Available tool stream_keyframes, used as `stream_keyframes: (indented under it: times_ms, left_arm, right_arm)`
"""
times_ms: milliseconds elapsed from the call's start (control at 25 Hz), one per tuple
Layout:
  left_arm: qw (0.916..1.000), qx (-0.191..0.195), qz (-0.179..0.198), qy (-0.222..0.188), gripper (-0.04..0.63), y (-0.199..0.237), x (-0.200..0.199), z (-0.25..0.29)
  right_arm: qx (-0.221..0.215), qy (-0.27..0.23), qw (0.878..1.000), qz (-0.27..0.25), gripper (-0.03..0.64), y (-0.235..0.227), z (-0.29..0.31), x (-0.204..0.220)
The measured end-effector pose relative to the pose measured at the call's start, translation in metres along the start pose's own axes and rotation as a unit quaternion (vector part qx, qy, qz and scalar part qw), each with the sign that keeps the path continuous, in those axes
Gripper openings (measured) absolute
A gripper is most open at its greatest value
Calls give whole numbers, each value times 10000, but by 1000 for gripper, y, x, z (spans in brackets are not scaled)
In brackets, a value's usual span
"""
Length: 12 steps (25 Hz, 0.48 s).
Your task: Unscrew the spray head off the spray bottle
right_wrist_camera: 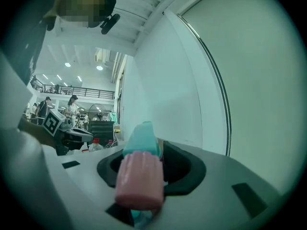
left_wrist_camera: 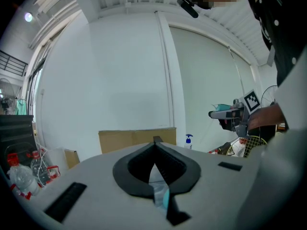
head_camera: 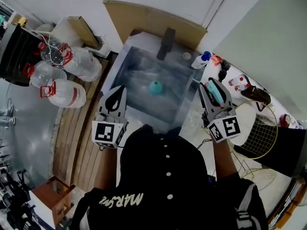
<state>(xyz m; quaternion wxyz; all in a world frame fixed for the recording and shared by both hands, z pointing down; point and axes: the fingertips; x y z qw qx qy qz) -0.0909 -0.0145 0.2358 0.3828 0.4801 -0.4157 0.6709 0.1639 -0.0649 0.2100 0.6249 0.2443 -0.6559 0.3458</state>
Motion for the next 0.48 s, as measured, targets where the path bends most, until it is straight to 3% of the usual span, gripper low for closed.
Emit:
stream_keyframes:
  times_ms: [480]
  left_arm:
    - [9999,63,79,-31,25,-2,-3,4]
  right_arm:
    - [-84,-25,10000,-23,163,6,4,-3]
Point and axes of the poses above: the fingertips, and each gripper's own axes: z forward along the fingers, y to its left, x out of its underside, and after that the axes turned 7 degrees about z, right-handed
